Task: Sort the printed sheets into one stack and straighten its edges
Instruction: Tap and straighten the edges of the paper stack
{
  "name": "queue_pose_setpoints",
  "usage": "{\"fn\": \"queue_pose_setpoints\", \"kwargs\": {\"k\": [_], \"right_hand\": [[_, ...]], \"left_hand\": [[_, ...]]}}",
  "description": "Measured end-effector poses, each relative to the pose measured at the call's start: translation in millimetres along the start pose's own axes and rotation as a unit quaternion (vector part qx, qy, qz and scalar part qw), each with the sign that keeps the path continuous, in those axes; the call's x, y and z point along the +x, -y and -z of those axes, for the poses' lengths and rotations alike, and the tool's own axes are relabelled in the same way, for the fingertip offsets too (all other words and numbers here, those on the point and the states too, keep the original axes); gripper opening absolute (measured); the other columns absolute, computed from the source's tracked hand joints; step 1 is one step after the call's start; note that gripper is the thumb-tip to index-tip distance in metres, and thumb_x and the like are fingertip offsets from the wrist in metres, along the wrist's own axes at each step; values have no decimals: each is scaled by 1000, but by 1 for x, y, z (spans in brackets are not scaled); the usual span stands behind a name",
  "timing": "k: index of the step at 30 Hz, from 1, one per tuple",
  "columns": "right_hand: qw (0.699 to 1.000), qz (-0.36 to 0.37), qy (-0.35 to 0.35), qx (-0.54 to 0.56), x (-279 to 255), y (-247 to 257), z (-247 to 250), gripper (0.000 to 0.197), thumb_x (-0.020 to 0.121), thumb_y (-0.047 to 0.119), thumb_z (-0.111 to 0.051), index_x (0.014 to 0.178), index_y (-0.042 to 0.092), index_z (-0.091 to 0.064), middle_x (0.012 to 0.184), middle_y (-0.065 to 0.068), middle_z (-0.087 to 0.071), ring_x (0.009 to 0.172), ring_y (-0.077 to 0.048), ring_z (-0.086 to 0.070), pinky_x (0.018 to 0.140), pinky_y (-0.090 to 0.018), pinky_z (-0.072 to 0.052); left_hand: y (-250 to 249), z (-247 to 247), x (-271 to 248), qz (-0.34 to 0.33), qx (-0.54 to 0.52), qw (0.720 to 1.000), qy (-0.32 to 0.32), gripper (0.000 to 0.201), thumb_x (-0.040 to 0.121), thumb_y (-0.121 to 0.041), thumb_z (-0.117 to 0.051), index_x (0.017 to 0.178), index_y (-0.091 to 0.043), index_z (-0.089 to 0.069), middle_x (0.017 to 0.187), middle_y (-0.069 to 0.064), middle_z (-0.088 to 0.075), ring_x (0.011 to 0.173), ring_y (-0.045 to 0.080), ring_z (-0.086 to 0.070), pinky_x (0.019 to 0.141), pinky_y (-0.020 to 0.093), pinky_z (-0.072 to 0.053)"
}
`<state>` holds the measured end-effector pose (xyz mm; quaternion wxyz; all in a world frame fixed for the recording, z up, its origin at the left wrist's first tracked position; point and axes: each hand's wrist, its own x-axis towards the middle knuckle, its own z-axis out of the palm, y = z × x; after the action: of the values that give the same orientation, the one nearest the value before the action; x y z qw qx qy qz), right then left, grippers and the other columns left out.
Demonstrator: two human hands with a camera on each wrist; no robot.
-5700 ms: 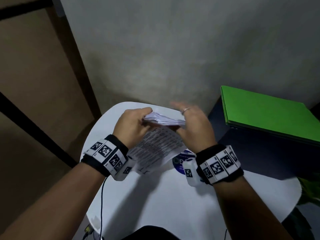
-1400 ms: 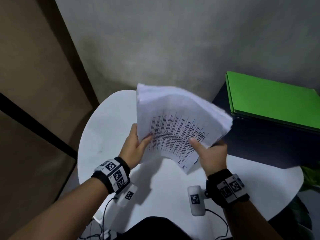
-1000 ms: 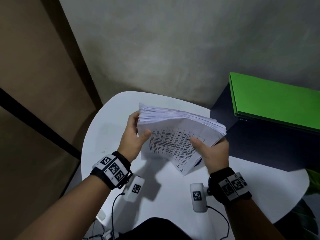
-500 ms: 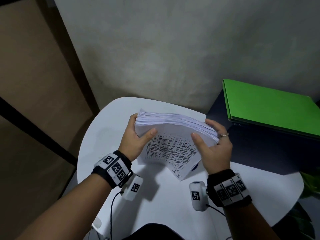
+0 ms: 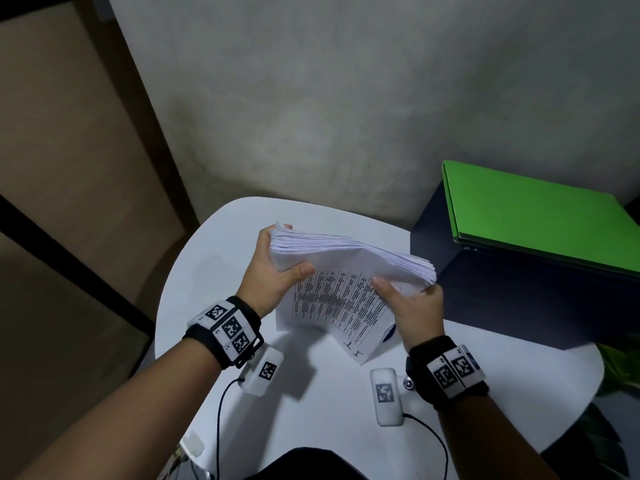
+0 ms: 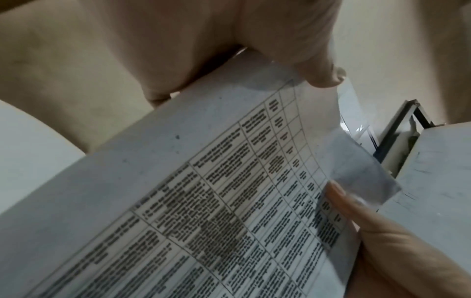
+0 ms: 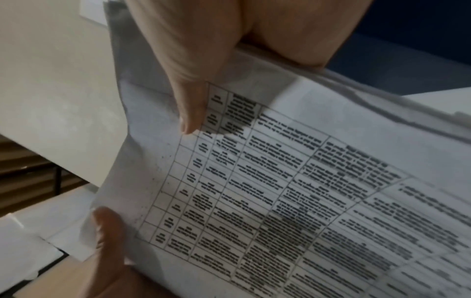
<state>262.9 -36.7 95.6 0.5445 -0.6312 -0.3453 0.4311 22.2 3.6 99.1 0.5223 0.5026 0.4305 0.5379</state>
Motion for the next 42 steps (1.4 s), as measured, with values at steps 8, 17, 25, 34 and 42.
{"fn": "queue_pose_setpoints", "kwargs": {"k": [8, 17, 25, 34, 42], "right_hand": [[994, 77, 68, 27, -8, 16, 3, 59, 59, 17, -92, 112, 8, -68, 103, -8, -77, 99, -26, -74, 93, -49, -57], [993, 86, 76, 15, -14, 9, 4, 40, 68, 5, -87, 104, 11, -72, 100, -8, -78, 97, -26, -74, 90, -47, -58], [995, 79, 57, 11, -14, 5, 2, 43, 66, 13, -90, 104, 14, -71, 100, -6, -78, 97, -24, -74, 92, -51, -57], [999, 47, 6, 11, -6, 6, -5, 54, 63, 32, -93, 103, 7, -65, 99, -7, -74, 95, -23, -71, 96, -44, -54], [936, 291, 98, -174, -7, 58, -25, 18, 77, 2, -82, 91, 11, -73, 79, -4, -75, 75, -21, -71, 71, -39, -59]], "left_hand": [[-4, -2, -4, 7, -36, 999, -26, 112, 44, -74, -83, 132, -19, -42, 124, 8, -62, 107, 9, -66, 87, 20, -52], [-25, -14, -17, 16, -63, 997, -43, 106, 74, -87, -45, 146, -9, -44, 140, 14, -58, 132, 30, -53, 110, 49, -42], [-37, -20, -10, 43, -144, 987, -63, 77, 85, -61, -56, 144, -11, -47, 132, -3, -65, 123, 9, -60, 106, 32, -45], [-71, -4, -6, -160, 74, 980, -93, 86, 84, -79, -40, 150, -24, -30, 157, -1, -38, 146, 14, -33, 120, 51, -23], [-100, -45, -1, -182, 639, 743, 79, 57, 84, -53, -63, 134, -33, -45, 134, -6, -59, 139, 23, -42, 118, 60, -15]]}}
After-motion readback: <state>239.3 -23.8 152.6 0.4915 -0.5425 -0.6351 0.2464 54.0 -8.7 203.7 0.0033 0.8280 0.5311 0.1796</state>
